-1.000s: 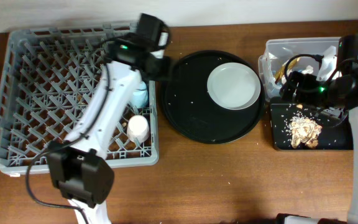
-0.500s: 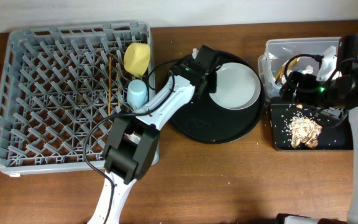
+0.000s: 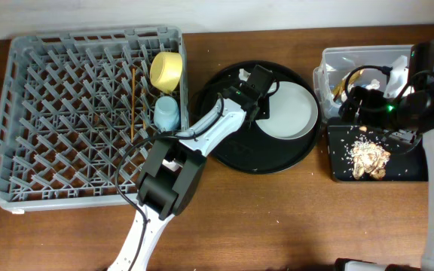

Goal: Sort waste into correct bins and load items into the dishwasher rack
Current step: 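Grasp the white plate rim with the left gripper and lift it, then carry the white plate to the rack and stand it upright in the back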

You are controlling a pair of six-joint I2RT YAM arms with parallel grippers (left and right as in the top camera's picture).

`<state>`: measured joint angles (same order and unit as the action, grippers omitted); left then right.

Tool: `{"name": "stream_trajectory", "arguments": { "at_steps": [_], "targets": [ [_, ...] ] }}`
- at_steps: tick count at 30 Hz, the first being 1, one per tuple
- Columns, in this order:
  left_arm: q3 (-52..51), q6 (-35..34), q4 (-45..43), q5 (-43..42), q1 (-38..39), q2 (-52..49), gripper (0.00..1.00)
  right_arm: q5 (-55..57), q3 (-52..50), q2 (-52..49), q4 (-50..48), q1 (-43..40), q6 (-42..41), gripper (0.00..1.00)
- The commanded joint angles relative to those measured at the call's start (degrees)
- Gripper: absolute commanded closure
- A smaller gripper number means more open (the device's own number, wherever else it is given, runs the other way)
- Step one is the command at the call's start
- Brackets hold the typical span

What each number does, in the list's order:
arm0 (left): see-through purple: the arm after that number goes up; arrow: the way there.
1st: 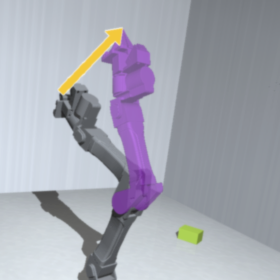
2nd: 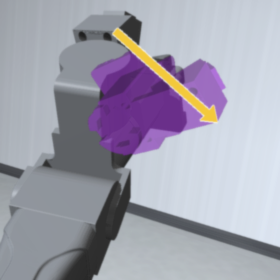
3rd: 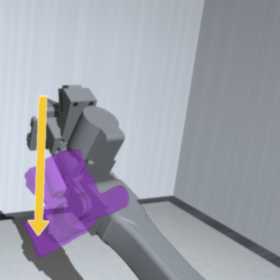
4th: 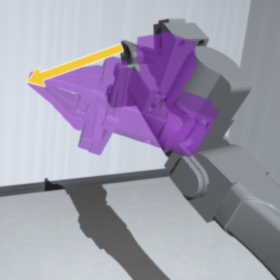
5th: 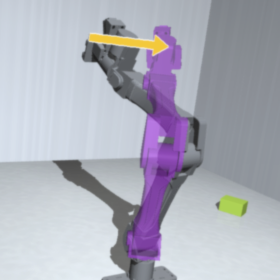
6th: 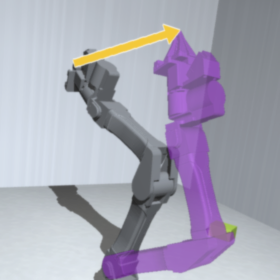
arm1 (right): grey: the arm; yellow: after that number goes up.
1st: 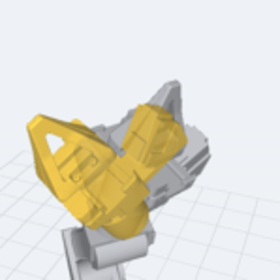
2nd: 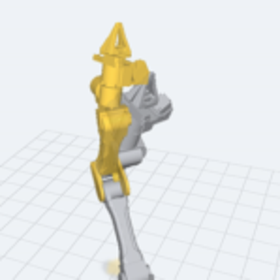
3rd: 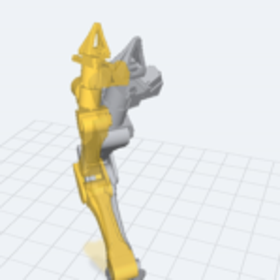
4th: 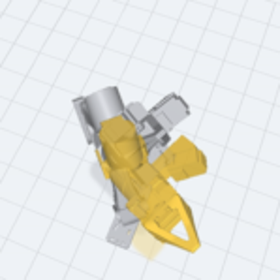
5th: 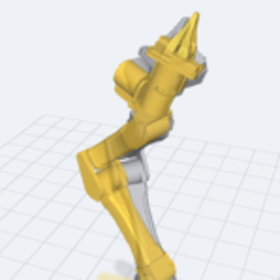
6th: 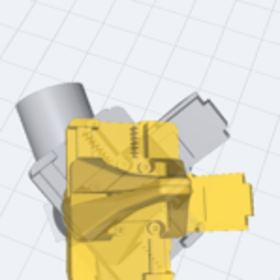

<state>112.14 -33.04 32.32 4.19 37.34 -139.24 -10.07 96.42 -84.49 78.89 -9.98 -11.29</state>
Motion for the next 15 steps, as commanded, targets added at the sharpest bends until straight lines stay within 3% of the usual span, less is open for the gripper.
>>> {"name": "stream_trajectory", "arguments": {
  "at_steps": [1, 8, 15],
  "targets": [
    [1.46, 1.14, 1.62, 0.31, 0.00, -1.53, 0.99, 0.68, 0.24, 0.11, -0.02, -0.17, 0.55, 0.01],
    [1.70, 16.22, 4.98, 8.37, -0.39, 11.93, 0.99, 0.66, 0.24, 0.11, -0.02, -0.17, 0.55, 0.01],
    [1.70, 29.55, 13.84, 25.00, -0.39, 29.38, 1.00, 0.66, 0.24, 0.11, -0.02, -0.17, 0.55, 0.02]
  ]
}}
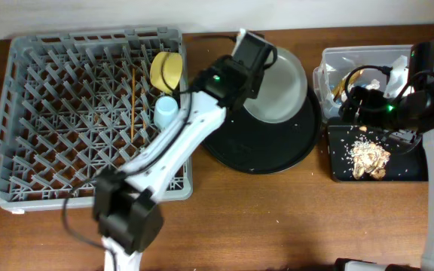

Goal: Sort waste into correct bins and load items into the dishwasher rack
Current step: 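Carry the white plate to the rack and stand it upright in the back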

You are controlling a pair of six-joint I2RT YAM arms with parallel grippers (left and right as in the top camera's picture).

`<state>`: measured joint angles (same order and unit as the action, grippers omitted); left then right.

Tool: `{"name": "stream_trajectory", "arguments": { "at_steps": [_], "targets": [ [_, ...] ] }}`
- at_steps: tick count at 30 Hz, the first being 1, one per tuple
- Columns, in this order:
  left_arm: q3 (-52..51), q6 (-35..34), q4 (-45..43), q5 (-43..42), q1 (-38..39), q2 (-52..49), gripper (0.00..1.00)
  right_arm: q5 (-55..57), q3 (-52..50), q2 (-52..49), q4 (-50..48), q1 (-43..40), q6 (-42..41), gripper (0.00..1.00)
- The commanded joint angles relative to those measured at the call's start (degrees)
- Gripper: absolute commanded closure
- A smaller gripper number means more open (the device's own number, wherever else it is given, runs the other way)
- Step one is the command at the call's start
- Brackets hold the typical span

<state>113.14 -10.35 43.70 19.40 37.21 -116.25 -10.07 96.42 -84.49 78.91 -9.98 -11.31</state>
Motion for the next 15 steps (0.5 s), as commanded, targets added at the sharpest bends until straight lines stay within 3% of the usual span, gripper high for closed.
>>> {"name": "stream_trajectory", "arguments": {
  "at_steps": [1, 4, 12, 15],
  "targets": [
    [0.70, 7.89, 3.87, 13.55, -0.35, 7.82, 1.00, 0.68, 0.24, 0.11, -0.04, -0.17, 0.57, 0.01],
    [0.70, 8.72, 9.09, 24.72, -2.89, 8.92, 1.00, 0.68, 0.24, 0.11, -0.04, -0.17, 0.57, 0.01],
    [0.46, 6.47, 12.33, 25.05, -14.75, 7.63, 1.00, 0.68, 0.24, 0.11, -0.04, -0.17, 0.57, 0.02],
    [0.48, 2.05, 11.65, 33.99, -17.77, 5.64, 1.00, 0.68, 0.24, 0.11, -0.04, -0.17, 0.57, 0.02]
  ]
}}
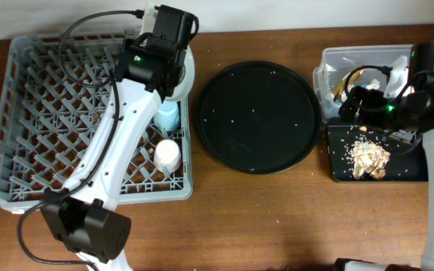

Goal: Sort waste into correct bins and load items into the dishwasher rack
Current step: 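Carry the white plate to the rack and stand it upright in the back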

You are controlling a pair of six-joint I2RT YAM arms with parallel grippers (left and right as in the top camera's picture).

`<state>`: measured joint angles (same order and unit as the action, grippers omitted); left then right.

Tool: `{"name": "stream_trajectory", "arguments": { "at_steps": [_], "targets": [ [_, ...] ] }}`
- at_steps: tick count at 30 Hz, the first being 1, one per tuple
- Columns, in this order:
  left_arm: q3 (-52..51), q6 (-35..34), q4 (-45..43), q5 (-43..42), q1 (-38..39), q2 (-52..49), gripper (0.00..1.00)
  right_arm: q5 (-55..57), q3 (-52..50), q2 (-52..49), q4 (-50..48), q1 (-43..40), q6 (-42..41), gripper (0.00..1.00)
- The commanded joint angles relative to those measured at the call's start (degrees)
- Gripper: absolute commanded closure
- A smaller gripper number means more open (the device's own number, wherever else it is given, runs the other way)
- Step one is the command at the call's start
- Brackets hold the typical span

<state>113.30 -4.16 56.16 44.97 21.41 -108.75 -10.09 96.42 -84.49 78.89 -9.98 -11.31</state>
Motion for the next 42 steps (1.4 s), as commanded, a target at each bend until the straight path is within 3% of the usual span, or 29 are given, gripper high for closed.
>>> {"name": "stream_trajectory", "arguments": {
  "at_steps": [1, 7, 15, 21, 38, 42],
  "targets": [
    [0.33, -4.13, -1.57, 10.16, -2.58, -1.92, 1.00, 0.70, 0.24, 0.11, -0.02, -0.17, 0.57, 0.02],
    [0.31, -3.21, -9.57, 11.54, -8.33, -4.57, 1.00, 0.70, 0.24, 0.11, -0.02, -0.17, 0.57, 0.01],
    [0.31, 4.48, -16.52, 12.90, -9.97, -13.09, 1.00, 0.70, 0.24, 0.11, -0.02, -0.17, 0.57, 0.01],
    [0.33, 10.54, -23.12, 17.03, -10.58, -13.40, 1.00, 0.70, 0.24, 0.11, -0.02, -0.17, 0.57, 0.01],
    [0.31, 10.47, -23.12, 14.36, -10.71, -17.38, 0.99, 0.70, 0.24, 0.11, -0.02, -0.17, 0.57, 0.02],
    [0.31, 10.47, -20.26, 9.53, -10.71, -17.38, 0.79, 0.68, 0.24, 0.11, -0.02, -0.17, 0.57, 0.02]
  ]
}}
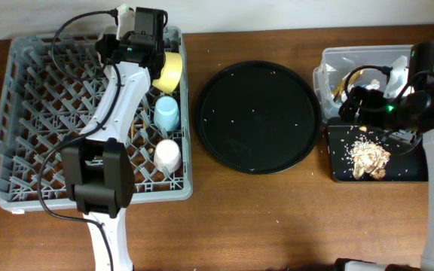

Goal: Sort waste into correct bins and load items into the dishwasher rack
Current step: 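Carry the white plate to the rack and stand it upright in the back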

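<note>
The grey dishwasher rack [44,113] fills the left of the overhead view. My left gripper [140,47] is over its far right corner, its fingers hidden under the wrist. The white bowl does not show. A yellow cup [172,71], a blue cup [166,113] and a white cup [168,155] stand in the rack's right column, with chopsticks [132,132] beside them. The black round tray [258,117] holds only crumbs. My right gripper [353,98] hangs at the bins on the right, too dark to read.
A clear bin [364,64] with wrappers and scraps stands at the far right. In front of it a black bin [379,162] holds food waste. Bare wooden table [277,218] lies along the front.
My left gripper moved a little left and back over the rack's far right corner. The white bowl, seen on edge at the rack's right wall, no longer shows. The right arm is unmoved.
My left gripper was at the white bowl on the black tray. Then the bowl was tilted up at the tray's far edge. Then it stood on edge over the rack's right wall, leaving the tray bare. Now the wrist is over the rack's corner and no bowl shows.
</note>
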You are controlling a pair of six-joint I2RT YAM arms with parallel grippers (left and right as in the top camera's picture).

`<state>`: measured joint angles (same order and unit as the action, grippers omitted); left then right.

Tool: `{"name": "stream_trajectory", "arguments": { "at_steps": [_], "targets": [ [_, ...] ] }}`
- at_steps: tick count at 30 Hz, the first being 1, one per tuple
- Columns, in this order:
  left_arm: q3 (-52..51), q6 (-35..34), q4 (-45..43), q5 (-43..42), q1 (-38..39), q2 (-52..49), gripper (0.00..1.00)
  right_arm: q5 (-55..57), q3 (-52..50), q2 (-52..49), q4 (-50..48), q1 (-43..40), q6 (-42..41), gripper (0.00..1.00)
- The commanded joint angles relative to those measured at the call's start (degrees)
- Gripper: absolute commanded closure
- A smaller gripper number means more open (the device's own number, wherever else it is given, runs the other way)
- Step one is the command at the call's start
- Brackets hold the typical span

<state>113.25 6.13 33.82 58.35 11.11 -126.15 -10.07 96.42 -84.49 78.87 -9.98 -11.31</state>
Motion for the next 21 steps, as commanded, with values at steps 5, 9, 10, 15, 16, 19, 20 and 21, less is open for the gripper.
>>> {"name": "stream_trajectory", "arguments": {
  "at_steps": [5, 9, 10, 15, 16, 19, 20, 21],
  "targets": [
    [0.59, 0.17, 3.10, -6.54, -0.42, 0.20, 0.46, 0.66, 0.24, 0.11, 0.00, -0.17, 0.57, 0.02],
    [1.57, -0.11, 3.58, -6.86, -0.42, 4.96, 0.25, 0.68, 0.24, 0.11, 0.00, -0.17, 0.57, 0.01],
    [1.57, -0.26, 4.48, -8.37, -0.42, 7.26, 0.21, 0.66, 0.24, 0.11, 0.00, -0.17, 0.57, 0.02],
    [1.55, -10.97, 22.60, -36.44, -0.42, 21.55, 0.01, 0.66, 0.24, 0.11, 0.00, -0.17, 0.57, 0.02],
    [1.55, -10.97, 27.17, -46.29, -0.42, 23.74, 0.01, 0.68, 0.24, 0.11, 0.00, -0.17, 0.57, 0.02],
    [1.53, -10.91, 32.50, -59.45, -0.42, 24.70, 0.01, 0.66, 0.24, 0.11, 0.00, -0.17, 0.57, 0.01],
    [1.22, -10.88, 33.46, -60.81, -0.42, 24.61, 0.01, 0.68, 0.24, 0.11, 0.00, -0.17, 0.57, 0.02],
    [1.22, -10.88, 34.42, -60.74, -0.42, 24.61, 0.01, 0.68, 0.24, 0.11, 0.00, -0.17, 0.57, 0.02]
  ]
}}
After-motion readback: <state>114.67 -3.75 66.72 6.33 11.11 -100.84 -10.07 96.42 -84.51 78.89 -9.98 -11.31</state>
